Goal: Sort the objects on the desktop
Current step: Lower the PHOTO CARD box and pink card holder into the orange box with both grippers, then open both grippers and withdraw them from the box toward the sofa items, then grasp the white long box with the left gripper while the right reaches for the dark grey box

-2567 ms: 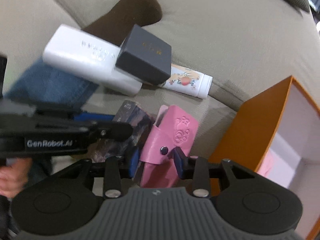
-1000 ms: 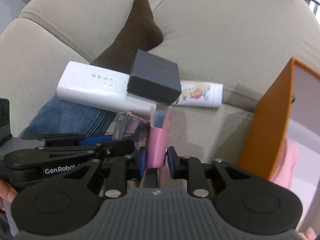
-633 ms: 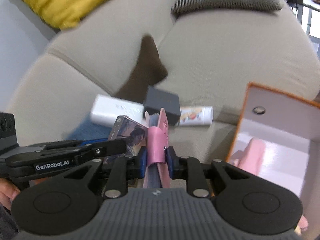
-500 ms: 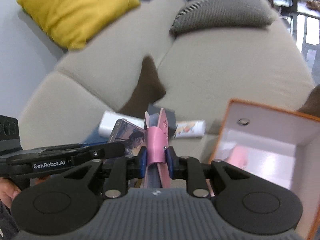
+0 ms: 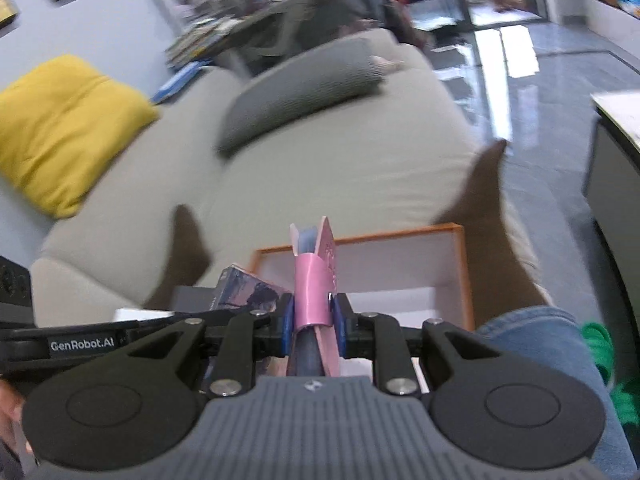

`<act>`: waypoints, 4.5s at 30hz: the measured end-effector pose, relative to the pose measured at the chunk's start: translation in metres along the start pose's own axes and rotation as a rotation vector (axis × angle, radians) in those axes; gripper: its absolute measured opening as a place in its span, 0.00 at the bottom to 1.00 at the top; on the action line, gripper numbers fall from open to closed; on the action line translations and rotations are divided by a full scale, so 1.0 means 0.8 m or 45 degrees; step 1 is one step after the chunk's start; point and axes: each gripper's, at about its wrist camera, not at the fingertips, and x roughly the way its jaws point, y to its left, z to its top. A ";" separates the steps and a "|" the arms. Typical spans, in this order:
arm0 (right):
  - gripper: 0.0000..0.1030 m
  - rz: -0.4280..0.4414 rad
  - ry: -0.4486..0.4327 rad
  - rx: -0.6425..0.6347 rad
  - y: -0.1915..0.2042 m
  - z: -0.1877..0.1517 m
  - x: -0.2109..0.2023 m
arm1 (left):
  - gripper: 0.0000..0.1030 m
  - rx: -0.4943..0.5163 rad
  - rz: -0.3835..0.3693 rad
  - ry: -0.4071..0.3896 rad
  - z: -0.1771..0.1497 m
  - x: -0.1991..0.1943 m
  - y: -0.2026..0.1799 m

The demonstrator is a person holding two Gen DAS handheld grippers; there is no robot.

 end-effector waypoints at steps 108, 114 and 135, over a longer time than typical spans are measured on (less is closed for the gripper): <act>0.40 -0.088 0.443 0.180 0.024 -0.078 0.148 | 0.27 -0.015 0.106 0.009 -0.059 -0.034 0.076; 0.45 -0.100 0.397 0.107 0.026 -0.076 0.138 | 0.27 -0.012 0.134 -0.049 -0.056 -0.062 0.077; 0.45 0.170 0.211 -0.534 0.160 -0.081 0.096 | 0.28 0.147 0.628 0.026 -0.076 -0.192 0.145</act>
